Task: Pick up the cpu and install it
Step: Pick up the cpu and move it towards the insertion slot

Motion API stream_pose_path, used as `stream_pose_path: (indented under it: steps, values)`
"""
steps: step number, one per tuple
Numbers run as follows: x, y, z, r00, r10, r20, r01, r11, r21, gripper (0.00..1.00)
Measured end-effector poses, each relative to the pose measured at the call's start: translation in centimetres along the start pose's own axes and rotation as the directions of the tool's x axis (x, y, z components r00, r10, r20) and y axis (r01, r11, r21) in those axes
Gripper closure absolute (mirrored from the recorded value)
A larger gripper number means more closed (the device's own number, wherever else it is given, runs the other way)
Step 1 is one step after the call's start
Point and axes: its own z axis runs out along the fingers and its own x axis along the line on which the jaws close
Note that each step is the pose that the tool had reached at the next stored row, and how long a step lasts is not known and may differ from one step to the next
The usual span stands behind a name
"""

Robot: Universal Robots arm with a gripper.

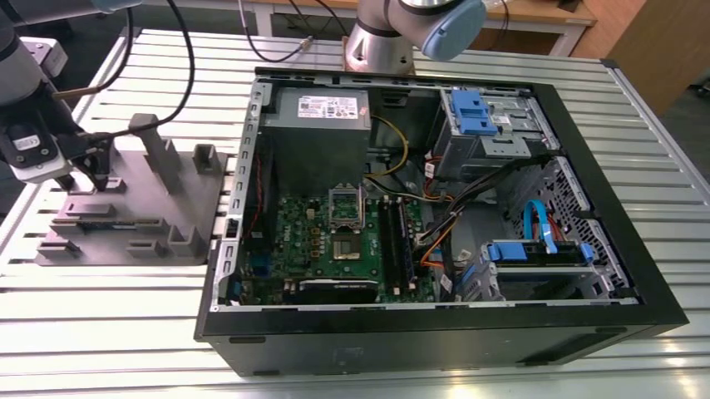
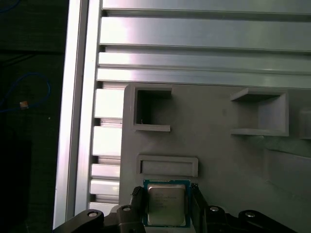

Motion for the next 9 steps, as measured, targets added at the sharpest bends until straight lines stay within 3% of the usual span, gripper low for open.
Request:
stream_pose_path:
  steps: [9]
  values:
    - [0.01, 0.02, -0.34, 1.0000, 0.000, 0.0002, 0.000, 1.0000, -0.0001, 0.53]
